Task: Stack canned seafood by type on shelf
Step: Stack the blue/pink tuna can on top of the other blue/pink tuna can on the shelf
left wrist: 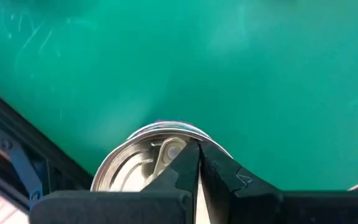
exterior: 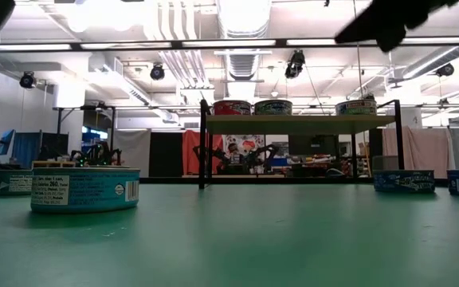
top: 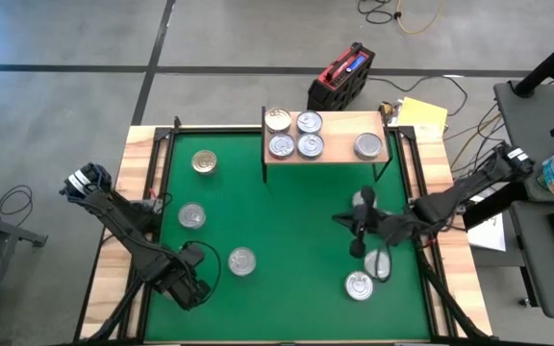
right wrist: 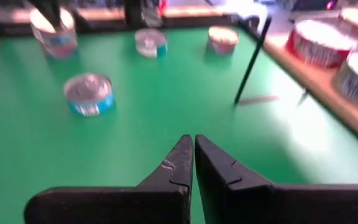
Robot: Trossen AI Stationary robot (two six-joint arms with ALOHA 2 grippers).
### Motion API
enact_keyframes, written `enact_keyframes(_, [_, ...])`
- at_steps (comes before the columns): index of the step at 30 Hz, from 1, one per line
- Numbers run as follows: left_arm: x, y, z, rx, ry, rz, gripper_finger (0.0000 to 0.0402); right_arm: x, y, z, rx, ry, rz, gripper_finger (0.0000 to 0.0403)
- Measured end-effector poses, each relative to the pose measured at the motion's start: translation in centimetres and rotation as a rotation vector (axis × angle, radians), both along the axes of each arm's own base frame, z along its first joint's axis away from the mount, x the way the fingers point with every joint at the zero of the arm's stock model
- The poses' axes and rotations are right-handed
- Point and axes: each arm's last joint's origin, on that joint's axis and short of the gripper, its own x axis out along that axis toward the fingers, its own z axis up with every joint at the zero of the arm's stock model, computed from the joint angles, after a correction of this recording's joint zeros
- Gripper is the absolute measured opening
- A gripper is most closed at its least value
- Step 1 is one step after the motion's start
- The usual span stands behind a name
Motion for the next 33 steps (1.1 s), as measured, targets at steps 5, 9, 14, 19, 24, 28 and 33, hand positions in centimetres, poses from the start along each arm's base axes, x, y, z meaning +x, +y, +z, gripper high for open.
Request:
enact_keyframes(5, [0.1, 0.0, 0.0, 0.013, -0.025, 0.0, 0.0, -0.7, -0.4, 2.2, -0.01, -0.082, 0.012, 0.0009])
enact_keyframes(9, [0.2, 0.0, -0.1, 0.018, -0.034, 0.0, 0.0, -1.3, -0.7, 3.2, -0.007, -0.133, 0.012, 0.0009])
enact_keyframes(14, [0.2, 0.0, -0.1, 0.036, -0.054, 0.0, 0.0, -1.6, -0.9, 3.6, -0.006, -0.149, 0.013, 0.0009])
enact_keyframes(19, [0.2, 0.0, -0.3, 0.04, -0.062, 0.0, 0.0, -1.4, -0.8, 3.3, -0.013, -0.137, 0.015, 0.0009])
enact_keyframes(24, [0.2, 0.1, -0.8, 0.037, -0.067, 0.001, 0.0, -1.3, -0.7, 3.1, -0.017, -0.128, 0.015, 0.0009])
enact_keyframes(28, [0.2, 0.2, -1.1, 0.034, -0.07, 0.004, 0.0, -1.3, -0.7, 3.1, -0.017, -0.129, 0.015, 0.0009])
enact_keyframes(33, [0.2, 0.3, -1.6, 0.035, -0.075, 0.005, 0.0, -1.3, -0.7, 3.1, -0.016, -0.129, 0.015, 0.0009])
